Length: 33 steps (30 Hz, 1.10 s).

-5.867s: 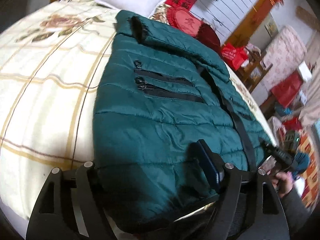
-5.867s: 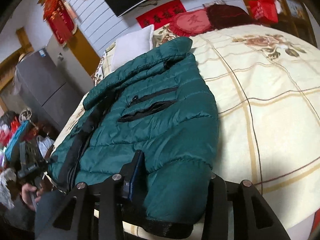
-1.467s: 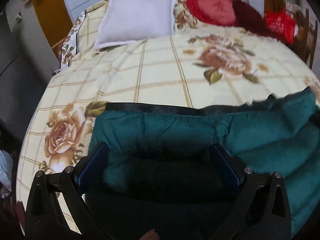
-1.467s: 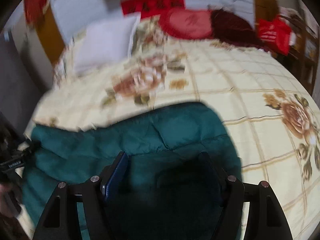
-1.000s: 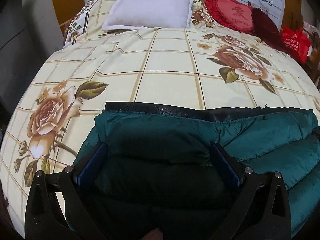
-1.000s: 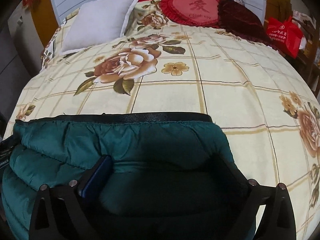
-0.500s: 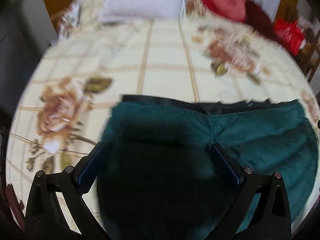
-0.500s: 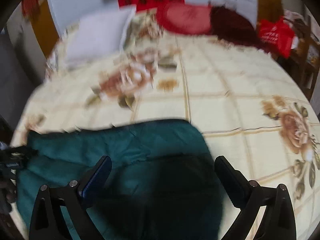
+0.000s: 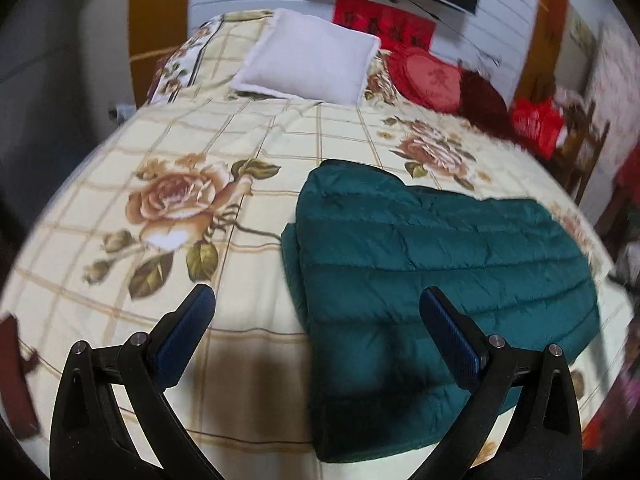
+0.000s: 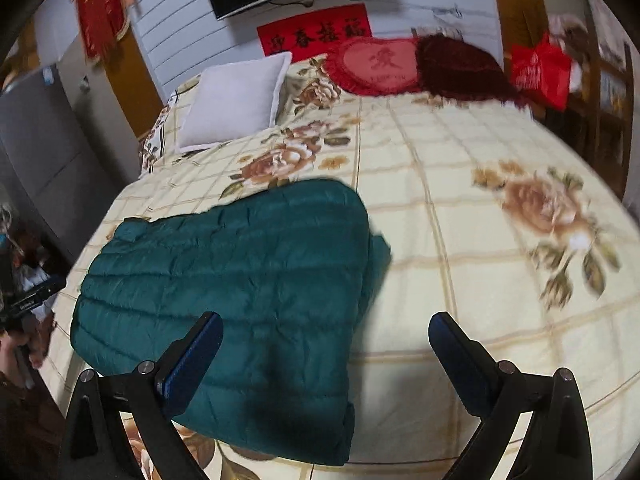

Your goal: Fold large clothes

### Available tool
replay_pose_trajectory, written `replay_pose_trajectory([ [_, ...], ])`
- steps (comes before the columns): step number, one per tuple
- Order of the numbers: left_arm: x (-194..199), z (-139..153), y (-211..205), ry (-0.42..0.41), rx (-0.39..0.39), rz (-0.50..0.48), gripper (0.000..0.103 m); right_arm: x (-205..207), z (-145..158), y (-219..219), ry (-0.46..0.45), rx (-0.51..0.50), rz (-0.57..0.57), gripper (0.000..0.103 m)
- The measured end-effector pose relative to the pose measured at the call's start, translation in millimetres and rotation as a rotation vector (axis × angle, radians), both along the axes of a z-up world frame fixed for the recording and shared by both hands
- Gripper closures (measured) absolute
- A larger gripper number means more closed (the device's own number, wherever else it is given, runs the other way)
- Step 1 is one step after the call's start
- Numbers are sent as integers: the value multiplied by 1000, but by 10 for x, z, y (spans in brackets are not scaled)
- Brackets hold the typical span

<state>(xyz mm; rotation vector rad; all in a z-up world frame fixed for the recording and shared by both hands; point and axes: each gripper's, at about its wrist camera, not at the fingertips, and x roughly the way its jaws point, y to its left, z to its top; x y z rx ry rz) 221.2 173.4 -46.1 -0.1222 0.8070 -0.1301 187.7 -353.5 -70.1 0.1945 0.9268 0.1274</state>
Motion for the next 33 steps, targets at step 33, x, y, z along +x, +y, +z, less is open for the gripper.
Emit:
replay_pose_trajectory([
  [33,983,-740,36,236,-269,-249,0,959,-790,10,156,243,207,0],
])
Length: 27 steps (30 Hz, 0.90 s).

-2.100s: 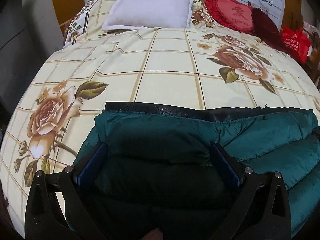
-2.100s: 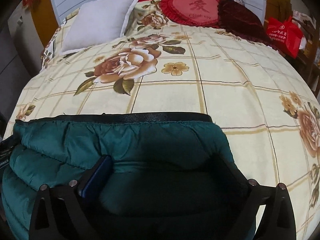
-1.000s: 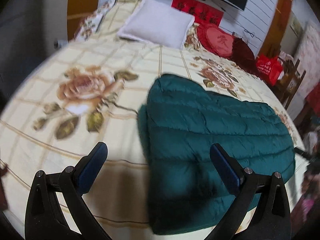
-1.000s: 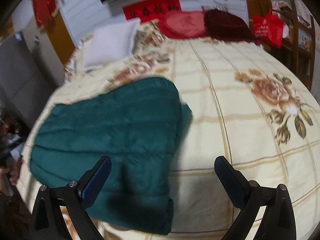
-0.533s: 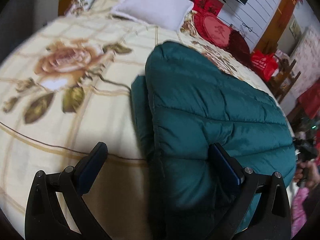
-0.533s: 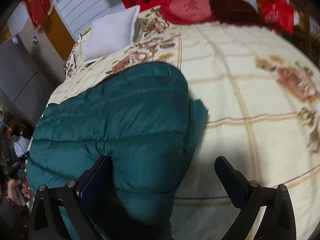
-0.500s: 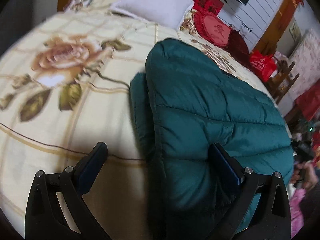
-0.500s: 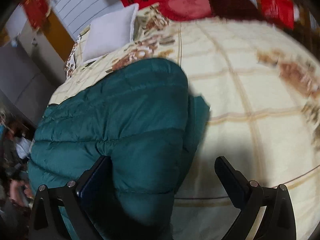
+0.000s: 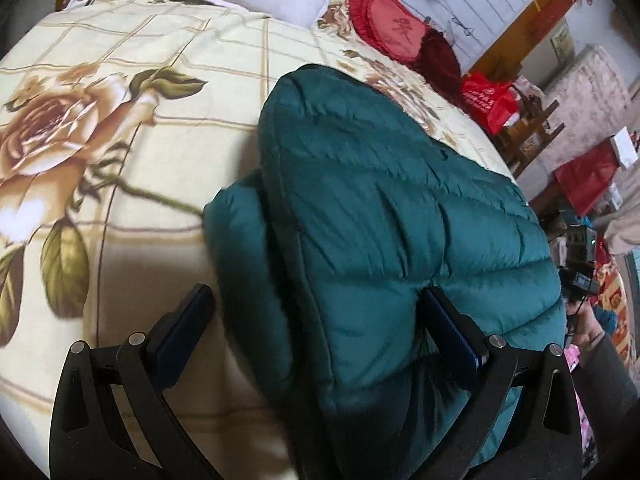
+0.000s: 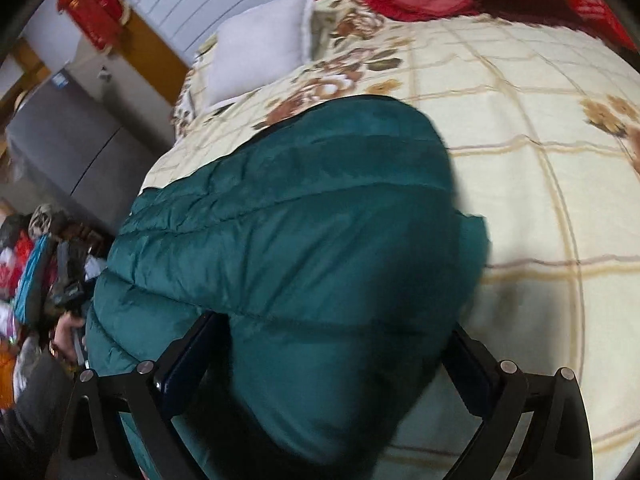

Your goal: Fold large clothes

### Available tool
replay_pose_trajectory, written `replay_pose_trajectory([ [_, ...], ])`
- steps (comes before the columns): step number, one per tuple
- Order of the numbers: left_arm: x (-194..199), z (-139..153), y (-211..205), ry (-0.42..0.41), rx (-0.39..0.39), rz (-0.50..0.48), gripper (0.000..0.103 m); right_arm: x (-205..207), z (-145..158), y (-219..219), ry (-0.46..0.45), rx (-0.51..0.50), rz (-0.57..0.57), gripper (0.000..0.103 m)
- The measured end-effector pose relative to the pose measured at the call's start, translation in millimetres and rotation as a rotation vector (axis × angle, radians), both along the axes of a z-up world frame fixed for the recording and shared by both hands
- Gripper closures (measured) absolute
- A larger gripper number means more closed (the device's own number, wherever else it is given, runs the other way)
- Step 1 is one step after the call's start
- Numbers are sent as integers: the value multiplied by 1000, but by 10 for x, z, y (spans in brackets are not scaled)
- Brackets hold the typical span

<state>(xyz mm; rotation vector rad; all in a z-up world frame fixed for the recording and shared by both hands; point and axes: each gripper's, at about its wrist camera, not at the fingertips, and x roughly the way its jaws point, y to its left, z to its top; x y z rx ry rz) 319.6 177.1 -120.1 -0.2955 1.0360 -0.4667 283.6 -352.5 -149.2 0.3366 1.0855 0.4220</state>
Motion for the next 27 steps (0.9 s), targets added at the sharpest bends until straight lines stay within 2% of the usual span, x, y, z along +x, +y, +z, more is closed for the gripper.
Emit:
replay_pose_trajectory([
  [3,-8,-8,-35,-52,8,-4,2,10,-10,13,-22,12,15,1],
  [4,-12,-5,-46,-69,1,-11,13,10,-12,15,-31,15,16,3],
  [7,-96,66,-90,-150,6,-36,32,-15,-13,25,-65,14,21,15],
  [8,-135,98,-116,-180,27,-47,34,-36,-2,23,-82,13,20,22],
  [10,-159,127,-159,-212,53,-56,42,-90,43,33,-119,-2,23,27],
  [11,-164,132,-175,-222,63,-59,43,-103,57,60,-136,-19,26,28],
  [13,-143,113,-183,-221,69,-59,42,-112,59,92,-145,-44,30,28],
  [14,-122,104,-178,-213,66,-58,40,-111,50,95,-146,-50,28,24],
  [16,-76,78,-169,-191,68,-48,26,-69,-19,49,-109,-23,2,17],
  [17,-83,58,-156,-179,68,-38,22,-69,-27,11,-112,7,-11,15],
  [19,-8,-19,-96,-129,33,-15,11,-58,-31,1,-108,19,-2,13],
  [21,23,-76,-47,-92,-6,0,6,-50,-27,4,-105,20,6,12],
  [24,-2,-75,-70,-109,2,5,4,-34,-24,-16,-110,46,21,12],
  [25,-17,-70,-80,-112,5,6,9,-33,-30,-20,-113,58,23,17],
  [26,-59,-34,-97,-133,-9,-7,20,-33,-30,-20,-113,58,23,26],
  [27,-121,33,-131,-166,1,-9,38,-34,-19,-21,-124,62,23,31],
])
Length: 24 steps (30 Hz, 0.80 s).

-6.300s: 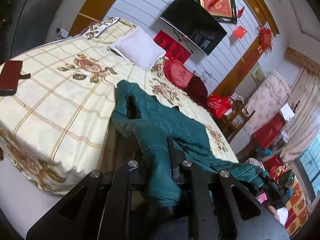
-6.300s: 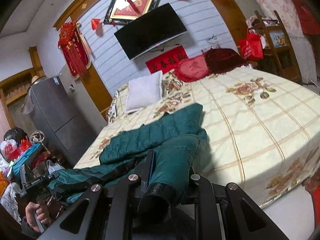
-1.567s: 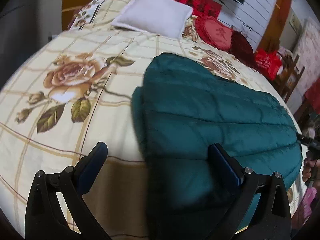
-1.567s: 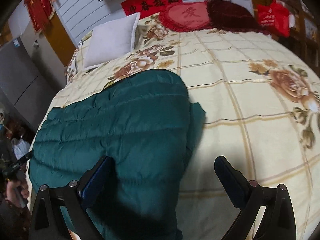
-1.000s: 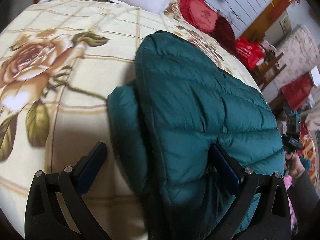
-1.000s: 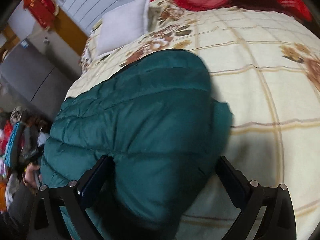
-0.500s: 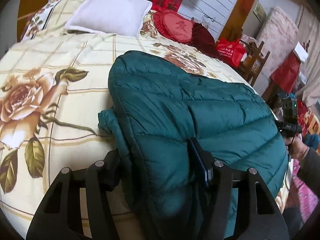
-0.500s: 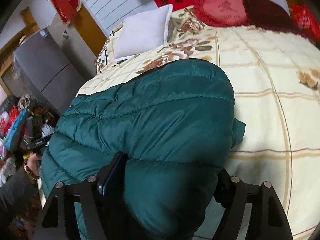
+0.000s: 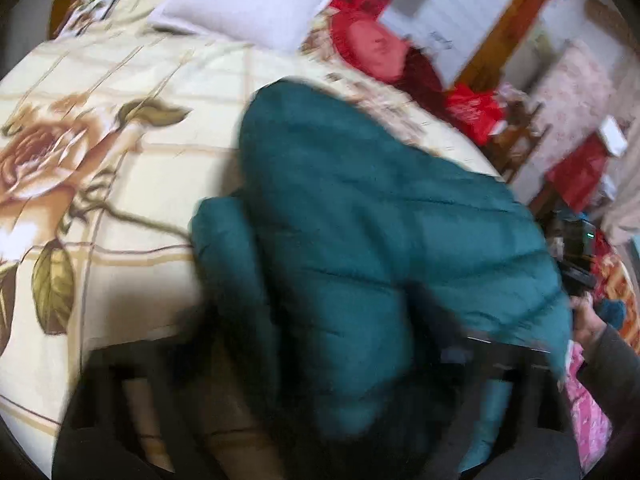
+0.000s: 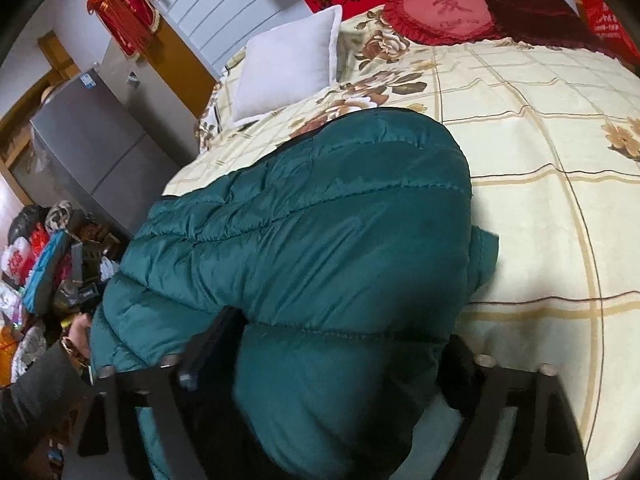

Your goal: Fold large clothes

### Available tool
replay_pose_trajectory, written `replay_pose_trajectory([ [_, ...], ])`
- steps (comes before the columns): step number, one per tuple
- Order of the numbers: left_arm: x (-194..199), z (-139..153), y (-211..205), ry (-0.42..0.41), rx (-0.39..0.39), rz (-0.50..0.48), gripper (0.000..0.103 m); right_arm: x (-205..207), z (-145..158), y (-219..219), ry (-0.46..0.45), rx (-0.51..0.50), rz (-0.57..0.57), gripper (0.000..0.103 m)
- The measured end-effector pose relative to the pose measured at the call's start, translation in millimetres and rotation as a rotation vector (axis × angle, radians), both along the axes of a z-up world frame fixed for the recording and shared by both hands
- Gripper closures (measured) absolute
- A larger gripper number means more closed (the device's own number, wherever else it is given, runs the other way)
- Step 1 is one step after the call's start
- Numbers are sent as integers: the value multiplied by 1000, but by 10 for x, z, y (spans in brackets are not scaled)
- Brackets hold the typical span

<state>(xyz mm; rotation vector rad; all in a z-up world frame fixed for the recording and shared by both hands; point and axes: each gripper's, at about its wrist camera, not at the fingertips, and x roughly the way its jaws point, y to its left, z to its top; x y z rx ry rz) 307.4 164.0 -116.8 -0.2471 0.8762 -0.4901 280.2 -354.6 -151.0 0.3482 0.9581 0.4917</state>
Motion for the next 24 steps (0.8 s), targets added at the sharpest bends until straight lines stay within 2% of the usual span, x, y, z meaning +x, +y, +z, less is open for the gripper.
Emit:
replay_pose_trajectory([
  [1,-50,52,-53,-21,20,7,51,-46,77,38,-45,-28,8,39],
  [3,-191,189,-147,-76,78,31,61,-41,114,68,-63,-59,6,48],
  [4,-219,220,-164,-88,88,42,65,-57,222,156,-104,-137,-3,54],
  [5,-263,261,-176,-101,99,57,66,-57,222,156,-104,-137,-3,58],
  [7,-369,382,-223,-141,126,86,71,-76,345,243,-133,-209,-23,63],
  [12,-518,645,-214,-178,126,117,74,-142,715,387,-200,-298,-61,69],
  [19,-818,1071,-212,-221,85,115,75,-417,1292,404,-272,-322,-52,70],
  [24,-1226,1355,-238,-261,52,85,75,-683,1588,395,-306,-339,-35,70],
])
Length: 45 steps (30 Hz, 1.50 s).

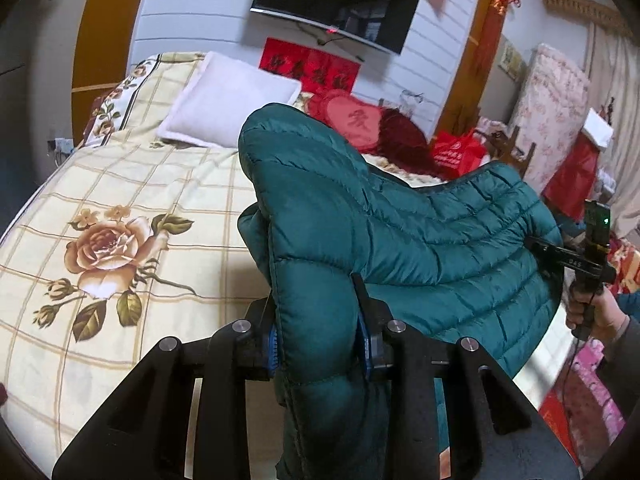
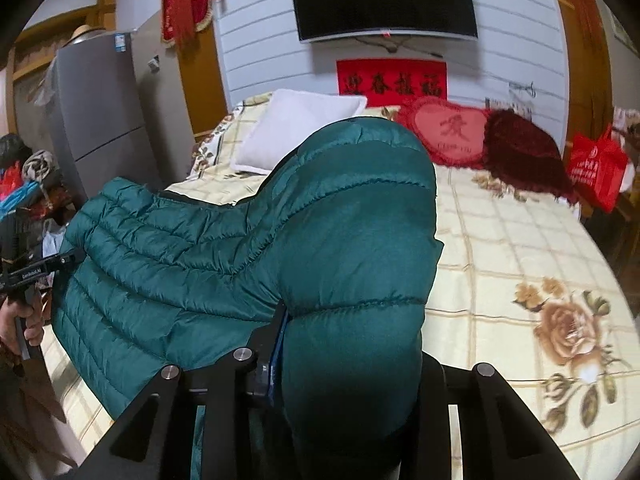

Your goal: Fold large clothes

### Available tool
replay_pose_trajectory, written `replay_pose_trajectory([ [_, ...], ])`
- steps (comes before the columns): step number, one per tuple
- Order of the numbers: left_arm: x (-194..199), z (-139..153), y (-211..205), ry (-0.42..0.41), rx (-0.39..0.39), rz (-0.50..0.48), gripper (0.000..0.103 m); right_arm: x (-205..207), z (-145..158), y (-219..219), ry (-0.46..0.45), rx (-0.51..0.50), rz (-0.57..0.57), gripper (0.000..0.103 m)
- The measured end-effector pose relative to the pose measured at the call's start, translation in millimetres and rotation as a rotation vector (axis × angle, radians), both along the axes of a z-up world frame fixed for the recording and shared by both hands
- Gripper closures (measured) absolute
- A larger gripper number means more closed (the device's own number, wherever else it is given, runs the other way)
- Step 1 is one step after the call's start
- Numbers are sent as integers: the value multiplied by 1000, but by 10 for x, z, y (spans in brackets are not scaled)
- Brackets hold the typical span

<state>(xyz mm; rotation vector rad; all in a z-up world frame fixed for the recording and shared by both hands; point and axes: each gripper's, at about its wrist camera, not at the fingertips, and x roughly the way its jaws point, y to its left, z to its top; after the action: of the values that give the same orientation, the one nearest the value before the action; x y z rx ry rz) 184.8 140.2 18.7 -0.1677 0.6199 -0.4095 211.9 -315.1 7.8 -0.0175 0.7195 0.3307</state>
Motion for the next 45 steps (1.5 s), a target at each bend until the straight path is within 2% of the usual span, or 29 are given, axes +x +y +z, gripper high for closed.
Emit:
replay_pose_trajectory([
  [4,-250,74,18,5,-27,-11,75,-298,185,-1,-13,-8,17,70],
  [7,-342,-21,15,33,-26,-9,75,-463,141,-3,3,-7,28,70],
  [14,-202,-371,-7,110,-37,24,75,-459,-224,-23,57,10,24,70],
  [20,43,-678,-65,147,6,31,75,-216,-609,-92,110,38,19,70],
  [22,99,-787,-18,167,-32,39,74,-131,-760,-156,134,69,13,69],
  [24,128,-887,9,178,-41,48,70,-87,-860,-194,134,77,13,67],
  [25,134,-931,11,186,-34,54,63,-76,-901,-201,130,81,16,63],
  [26,145,-966,24,199,-37,58,61,-58,-944,-215,137,90,13,57],
  [28,159,-1020,74,222,-64,67,48,-16,-1028,-271,176,118,-12,43],
  [31,182,-1046,169,261,-109,64,42,32,-1114,-409,243,207,-45,37],
  [33,160,-992,224,268,-125,70,42,22,-1061,-577,272,284,-97,37],
  [35,135,-894,274,252,-116,87,42,-1,-999,-628,266,289,-122,37],
  [37,97,-729,368,196,-104,127,42,-78,-821,-702,227,291,-153,37],
  [39,87,-511,399,120,-97,187,42,-155,-625,-722,180,248,-184,37],
  [41,174,-371,310,81,-98,195,42,-195,-408,-620,121,181,-194,36],
  [45,591,-326,-130,125,-61,129,42,-27,-284,-246,86,80,-208,36],
])
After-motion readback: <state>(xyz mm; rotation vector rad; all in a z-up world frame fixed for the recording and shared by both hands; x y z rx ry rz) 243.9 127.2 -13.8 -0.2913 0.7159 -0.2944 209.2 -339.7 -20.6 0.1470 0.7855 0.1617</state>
